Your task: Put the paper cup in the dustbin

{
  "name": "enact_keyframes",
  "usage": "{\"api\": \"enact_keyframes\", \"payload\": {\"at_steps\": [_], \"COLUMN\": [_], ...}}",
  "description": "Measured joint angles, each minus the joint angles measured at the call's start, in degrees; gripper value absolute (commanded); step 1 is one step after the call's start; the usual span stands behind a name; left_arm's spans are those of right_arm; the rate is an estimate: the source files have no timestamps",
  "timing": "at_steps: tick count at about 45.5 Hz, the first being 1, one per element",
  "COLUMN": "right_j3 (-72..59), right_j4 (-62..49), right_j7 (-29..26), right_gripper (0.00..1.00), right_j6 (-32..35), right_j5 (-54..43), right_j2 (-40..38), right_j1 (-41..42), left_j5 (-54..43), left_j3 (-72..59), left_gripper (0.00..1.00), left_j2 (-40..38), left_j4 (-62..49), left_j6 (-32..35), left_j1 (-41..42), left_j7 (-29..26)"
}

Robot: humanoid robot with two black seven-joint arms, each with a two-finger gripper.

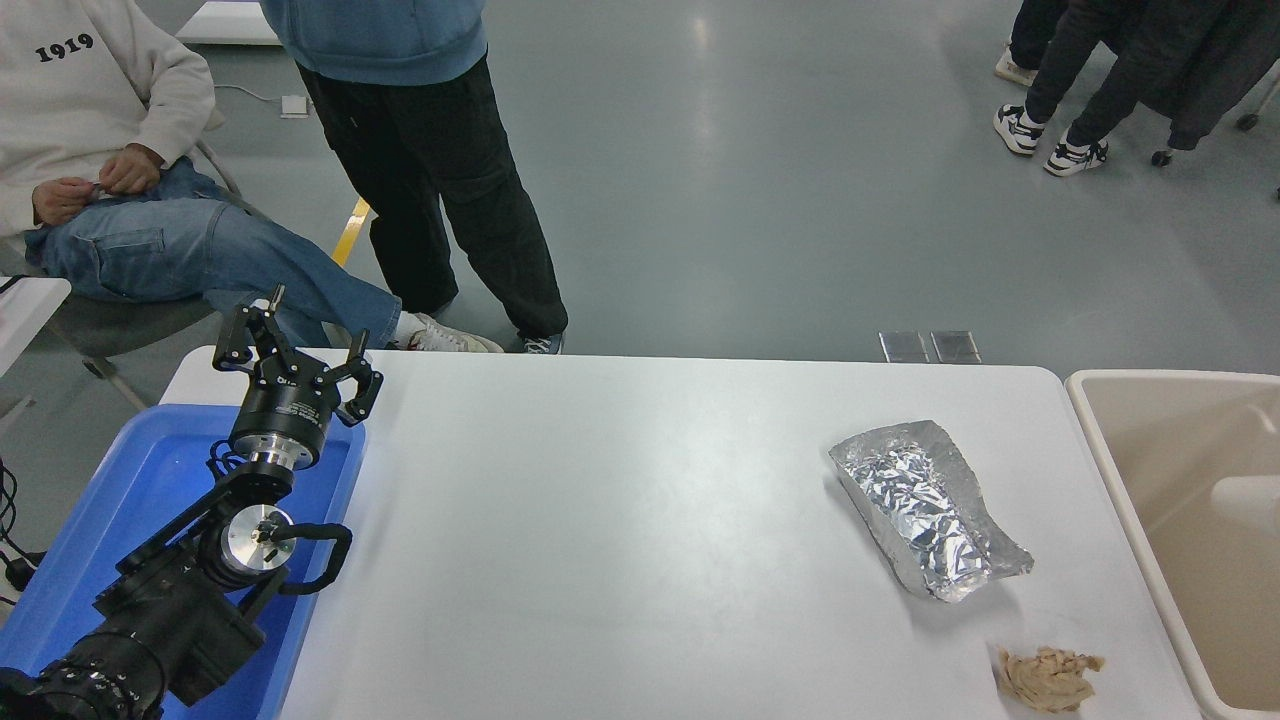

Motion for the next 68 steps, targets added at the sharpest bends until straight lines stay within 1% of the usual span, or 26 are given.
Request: {"api": "enact_keyframes", "payload": {"at_steps": [4,5,7,10,11,14,16,18,19,29,49,61,68], "right_j3": [0.2,0.3,0.4,0.5,0.6,0.7,0.7,0.8,0.8,1.1,1.1,0.7,0.5], "right_j4": [0.0,0.0,0.0,0.0,0.0,0.0,0.0,-0.1,-0.2,-0.5,-0.9,-2.5,-2.6], "right_j7": [-0.1,-0.2,-0.3,-0.5,-0.5,-0.6,-0.6,-0.6,-0.7,-0.7,-0.6,-0.4,-0.4], "right_gripper": [0.00,0.02,0.11,0.28,0.35,0.67,0.85,0.96,0.98,0.99,0.99,0.99,0.99], "right_j6": [-0.1,-0.1,-0.1,-0.1,-0.1,-0.1,-0.2,-0.3,-0.6,-3.4,-5.4,-10.3,-10.1], "right_j5": [0.1,0.1,0.1,0.2,0.2,0.2,0.3,0.3,0.3,0.3,0.4,0.2,0.2], "right_j2": [0.1,0.1,0.1,0.1,0.1,0.1,0.1,0.0,0.0,0.0,-0.5,0.4,0.6], "right_j1": [0.0,-0.1,-0.1,-0.1,-0.2,-0.3,-0.3,-0.3,-0.4,-0.4,2.5,3.4,3.6], "left_j5": [0.0,0.0,0.0,0.0,0.0,0.0,0.0,0.0,0.0,0.0,0.0,0.0,0.0], "left_j3": [0.0,0.0,0.0,0.0,0.0,0.0,0.0,0.0,0.0,0.0,0.0,0.0,0.0], "left_gripper": [1.00,1.00,1.00,1.00,1.00,1.00,1.00,1.00,1.00,1.00,1.00,1.00,1.00], "left_j2": [0.0,0.0,0.0,0.0,0.0,0.0,0.0,0.0,0.0,0.0,0.0,0.0,0.0], "left_j4": [0.0,0.0,0.0,0.0,0.0,0.0,0.0,0.0,0.0,0.0,0.0,0.0,0.0], "left_j6": [0.0,0.0,0.0,0.0,0.0,0.0,0.0,0.0,0.0,0.0,0.0,0.0,0.0], "left_j1": [0.0,0.0,0.0,0.0,0.0,0.0,0.0,0.0,0.0,0.0,0.0,0.0,0.0], "left_j7": [0.0,0.0,0.0,0.0,0.0,0.0,0.0,0.0,0.0,0.0,0.0,0.0,0.0]}}
